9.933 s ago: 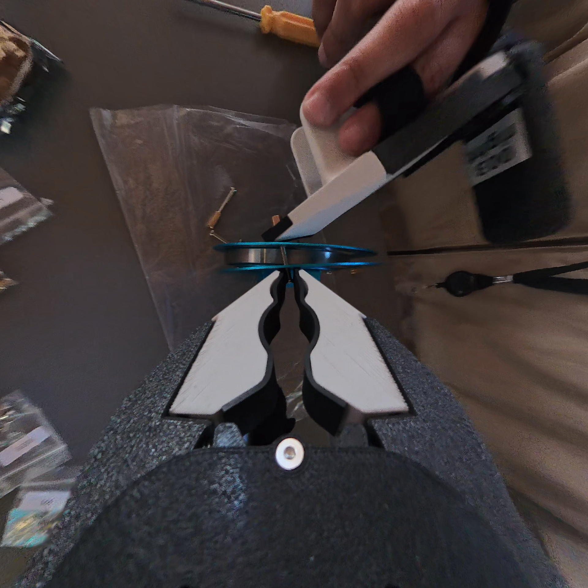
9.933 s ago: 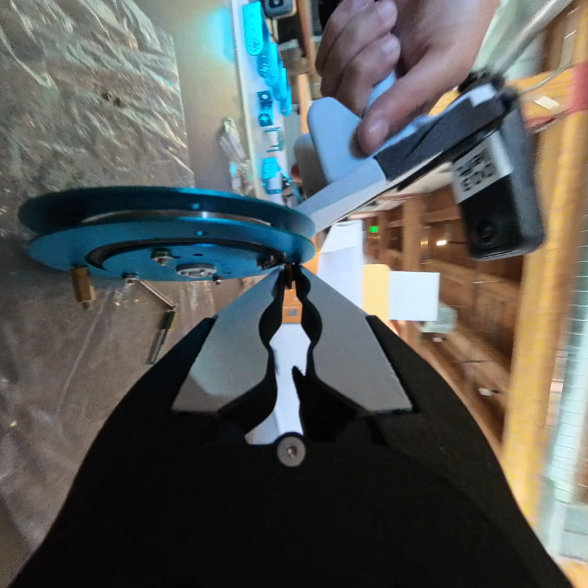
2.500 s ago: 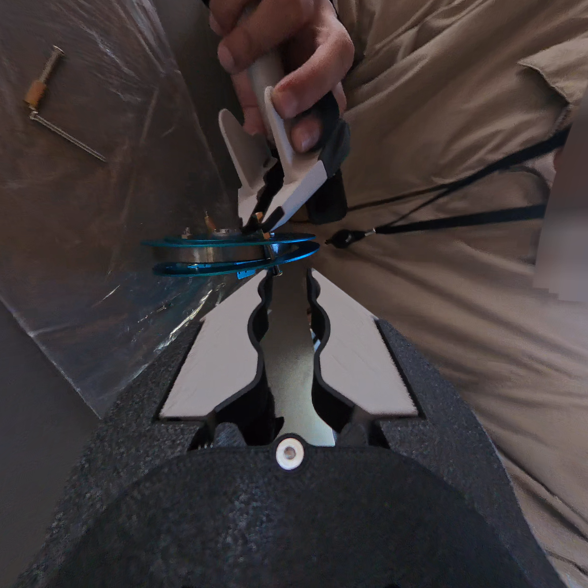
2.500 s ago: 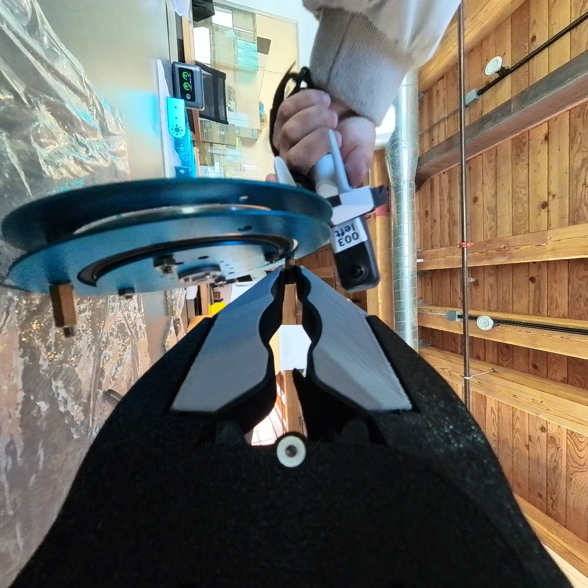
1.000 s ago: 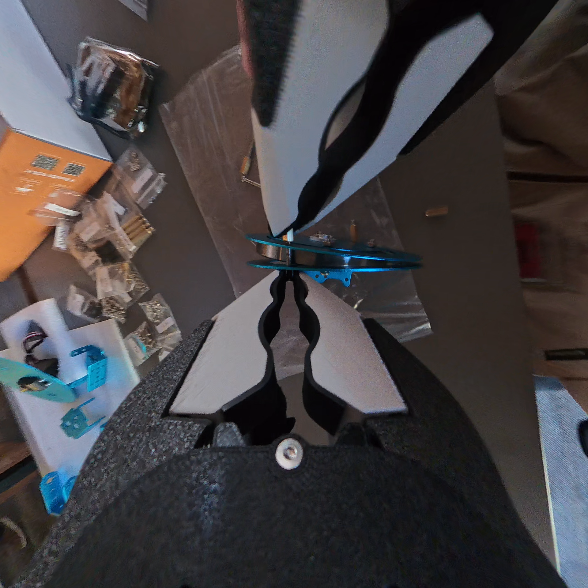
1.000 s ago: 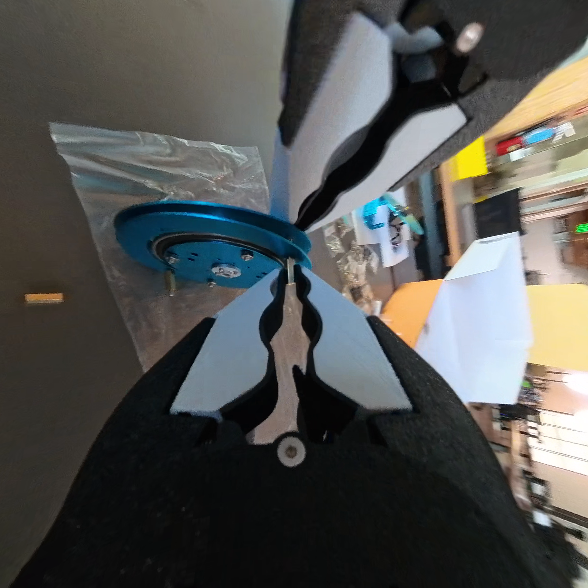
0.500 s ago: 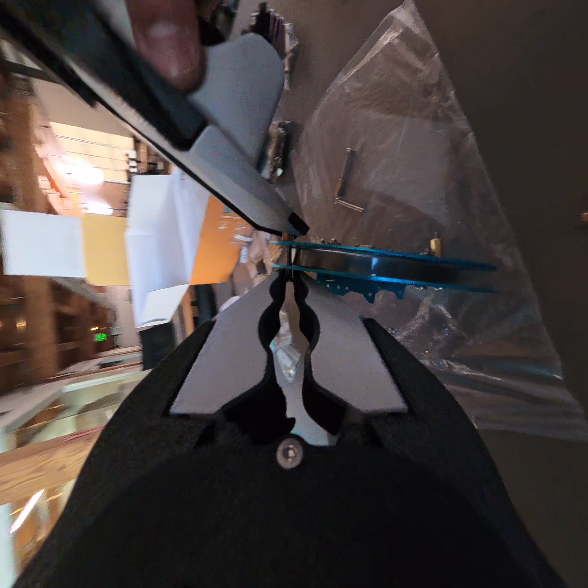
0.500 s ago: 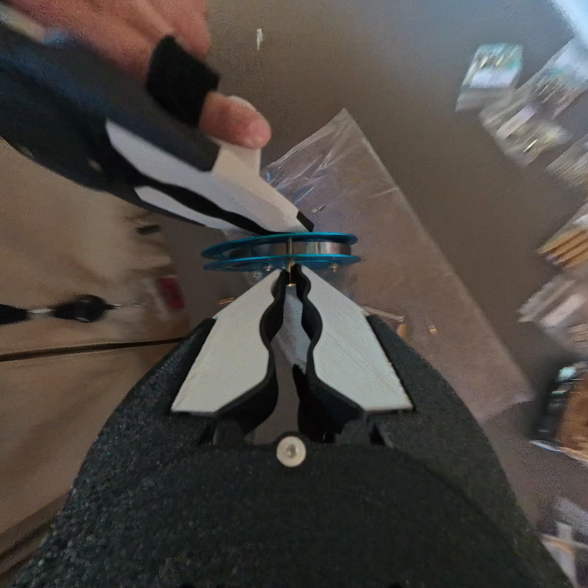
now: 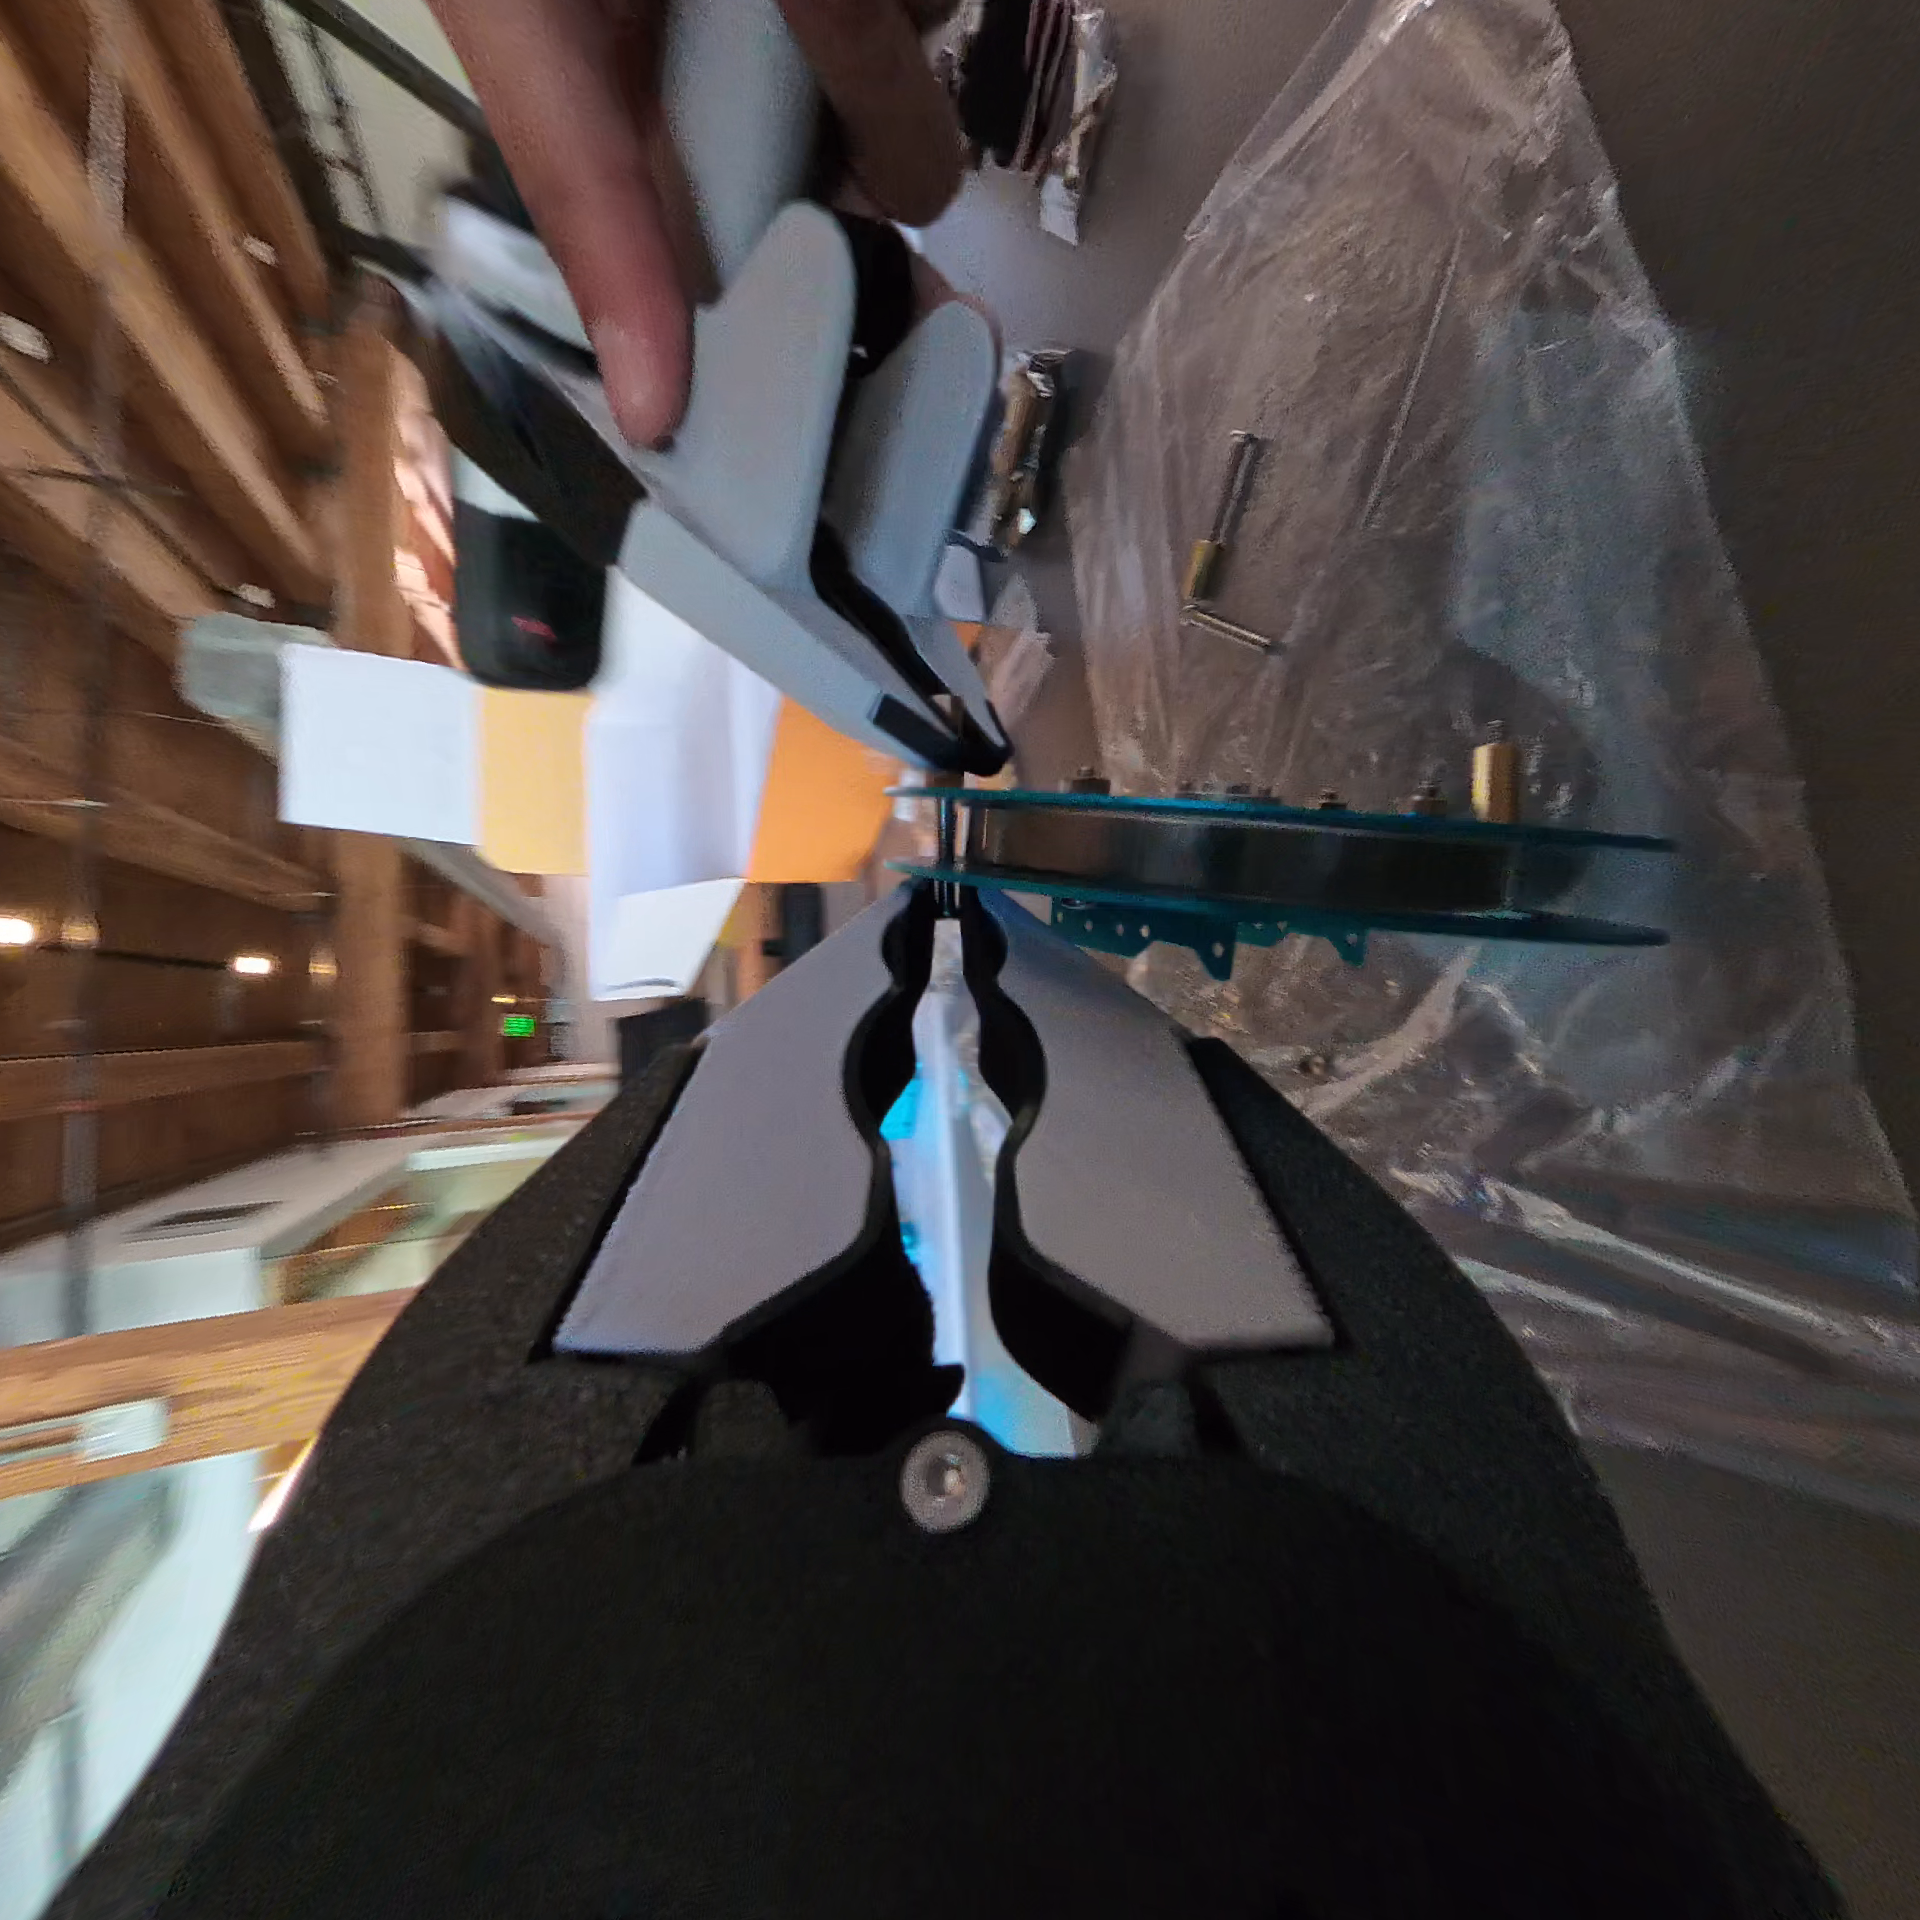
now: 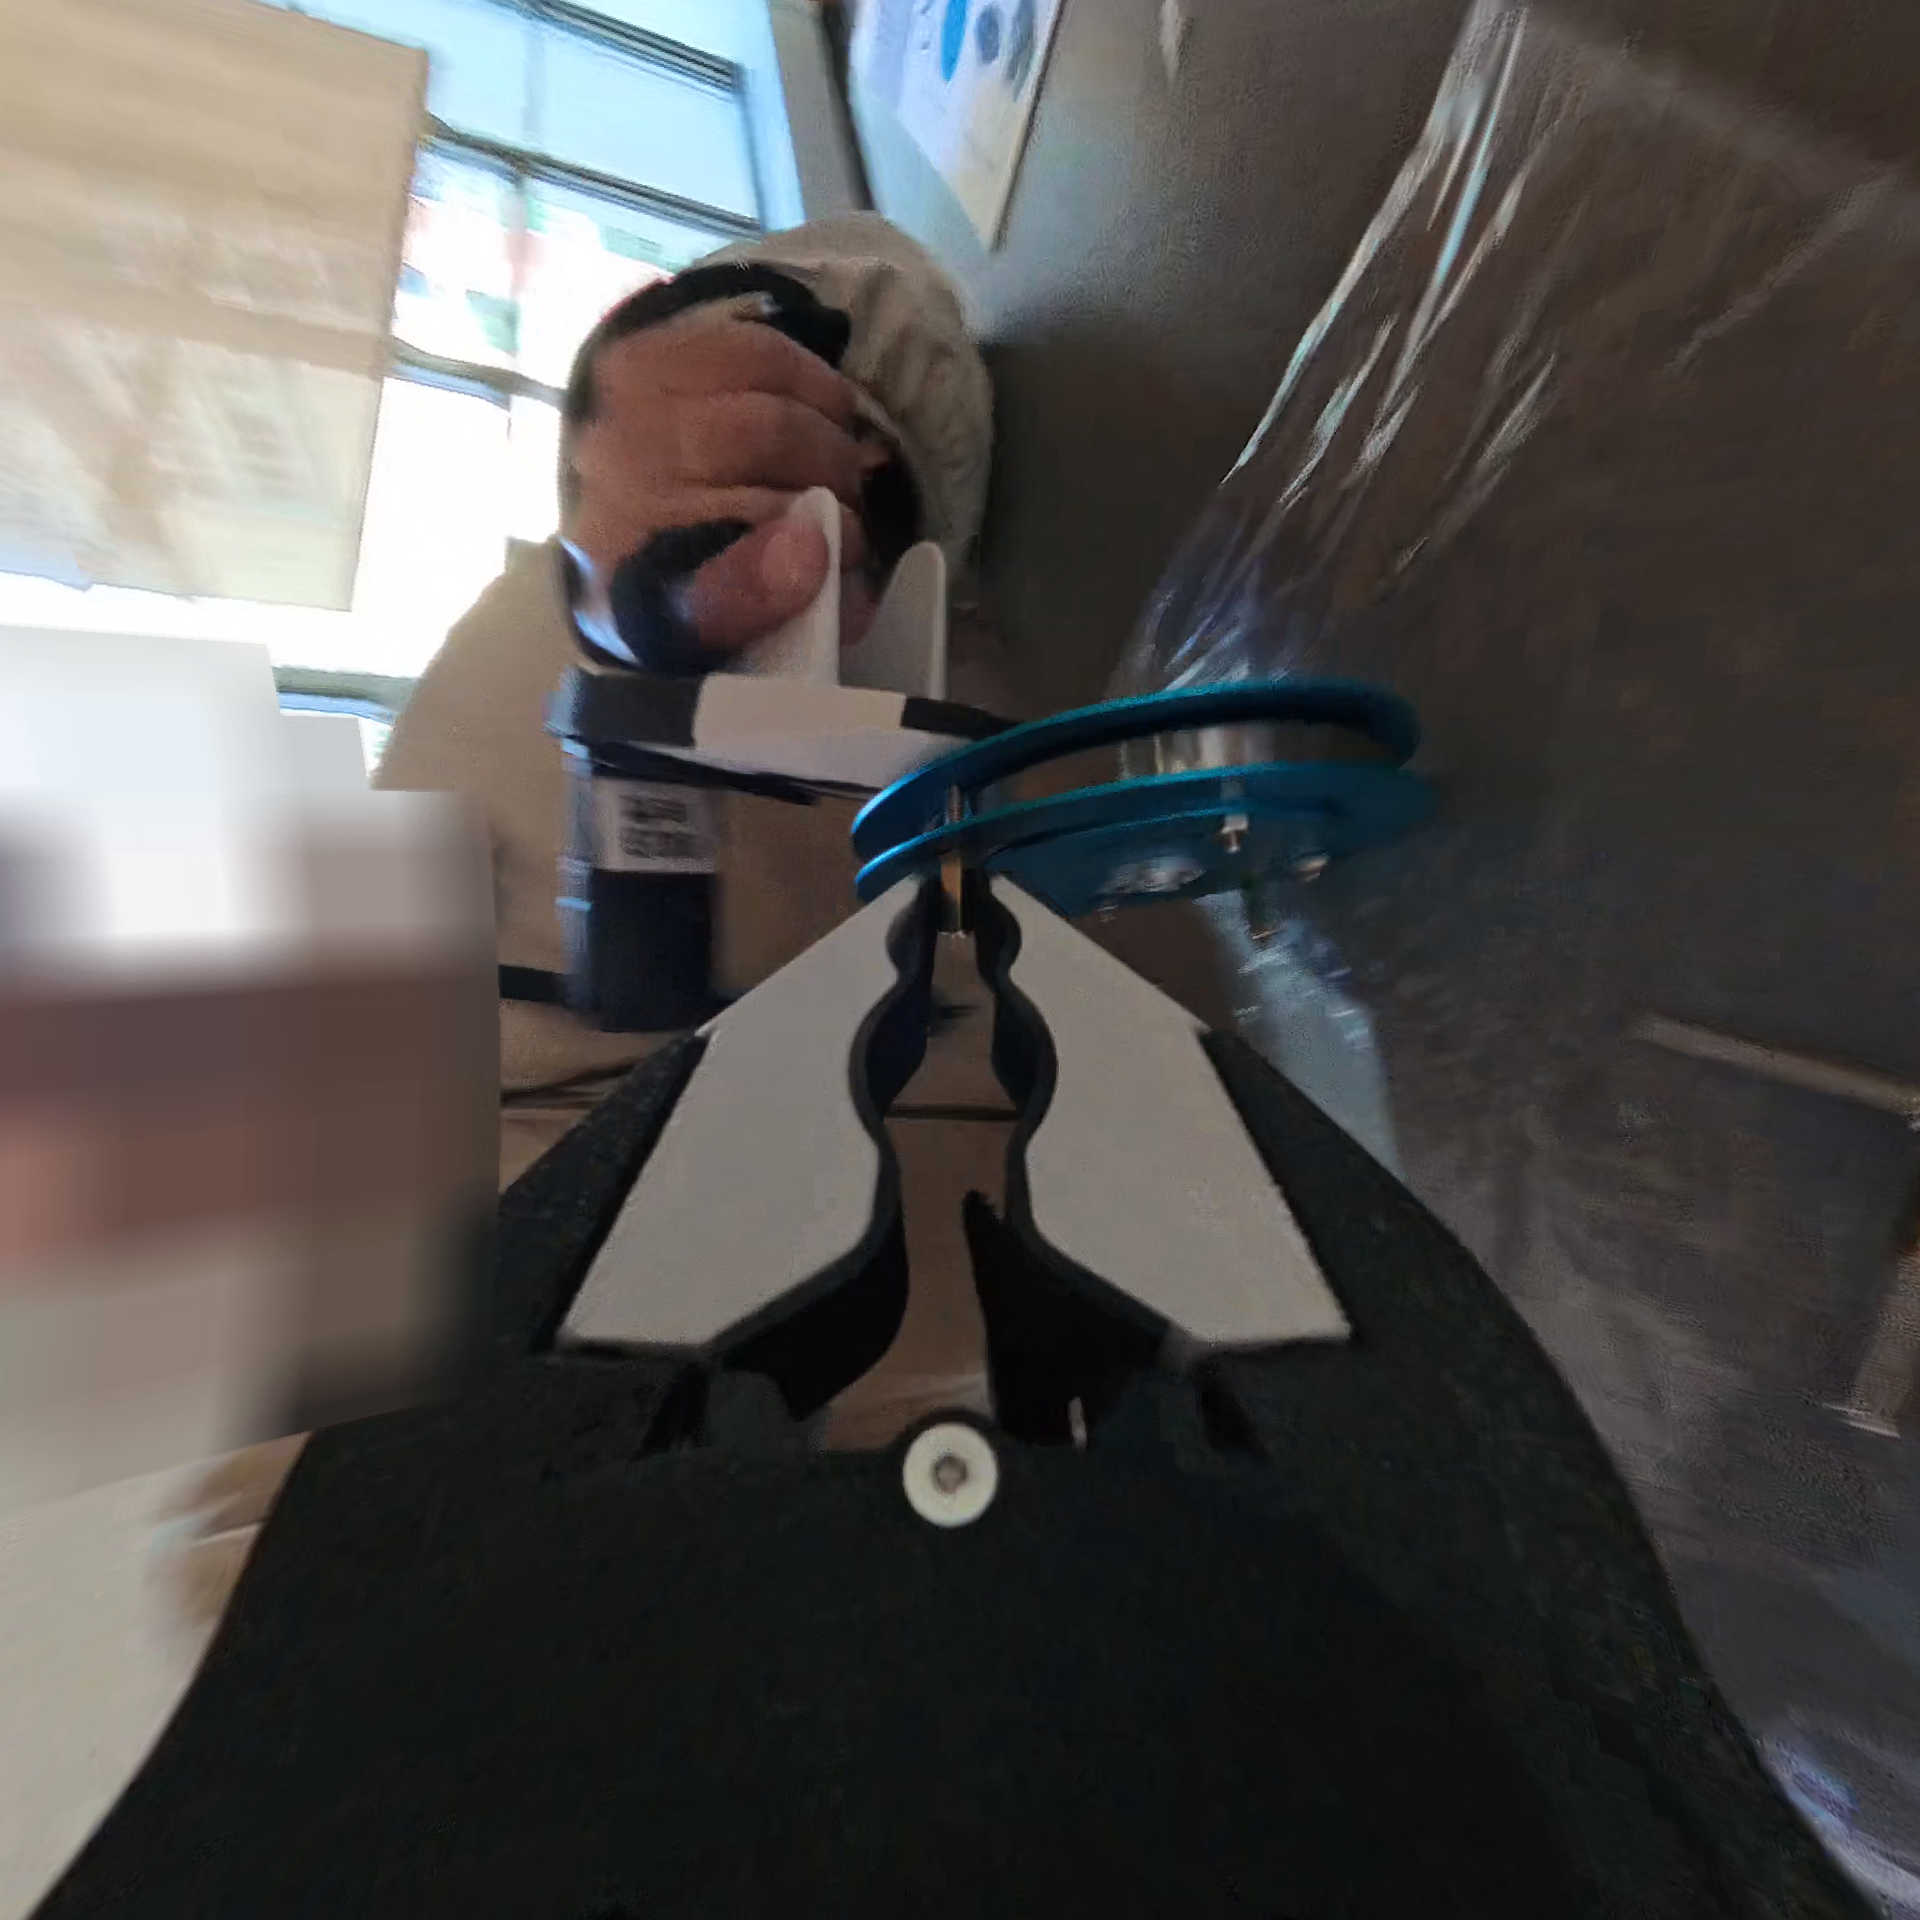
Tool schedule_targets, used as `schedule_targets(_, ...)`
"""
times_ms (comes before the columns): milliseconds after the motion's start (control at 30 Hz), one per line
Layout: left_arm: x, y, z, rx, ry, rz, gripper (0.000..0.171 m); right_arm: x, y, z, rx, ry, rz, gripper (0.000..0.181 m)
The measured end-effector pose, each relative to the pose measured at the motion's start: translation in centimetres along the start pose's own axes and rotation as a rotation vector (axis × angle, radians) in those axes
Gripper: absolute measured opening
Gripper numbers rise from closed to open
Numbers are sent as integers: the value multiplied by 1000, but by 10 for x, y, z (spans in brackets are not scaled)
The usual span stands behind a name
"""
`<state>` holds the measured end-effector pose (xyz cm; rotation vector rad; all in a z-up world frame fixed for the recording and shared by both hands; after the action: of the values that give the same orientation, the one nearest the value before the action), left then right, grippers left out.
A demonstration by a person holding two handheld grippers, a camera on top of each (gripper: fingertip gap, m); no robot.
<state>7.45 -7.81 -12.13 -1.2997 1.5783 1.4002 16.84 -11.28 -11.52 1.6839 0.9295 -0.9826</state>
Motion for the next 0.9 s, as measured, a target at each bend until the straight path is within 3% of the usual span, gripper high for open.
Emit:
schedule_targets(33, -3, 1, 1, -4, 37, 61, 3, -4, 2, -2, 7, 126, 112, 6)
schedule_targets(100, -8, 4, 4, -5, 104, 189, 3, -18, 2, -3, 56, 425, 374, 18)
schedule_targets(167, -13, 6, 7, -2, 165, 329, 2, -26, -1, 2, 85, 737, 727, 29)
schedule_targets(267, -22, 8, 11, 19, 331, 608, 3, -35, -18, 19, 205, 1101, 1167, 34)
schedule_targets(333, -27, 7, 14, 21, 445, 789, 3, -37, -37, 32, 231, 1293, 1351, 22)
schedule_targets(433, -33, -1, 19, 15, 533, 965, 3, -30, -59, 38, 120, 1479, 1576, 26)
schedule_targets(533, -35, -5, 19, 10, 560, 1077, 3, -22, -58, 34, -8, 1565, 1713, 30)
schedule_targets(633, -36, -7, 16, -9, 594, 1182, 3, -26, -58, 33, -109, 1744, 1805, 10)
schedule_targets(733, -38, -15, 17, -40, 633, 1198, 3, -22, -54, 28, -252, 1815, 1899, 7)
schedule_targets(900, -37, -18, 15, -28, 578, 1111, 3, -22, -43, 23, -241, 1738, 1760, 6)
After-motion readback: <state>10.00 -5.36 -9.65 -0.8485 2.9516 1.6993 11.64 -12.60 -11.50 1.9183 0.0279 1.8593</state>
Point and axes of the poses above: each gripper's, where its closed fingertips meet, y back along the fingers, z out of its underside, x = y × z across the jaws, the point moved 6 cm from there along y, back along the fingers, and after that the axes turned 2 degrees about y, right-handed, at the moved point
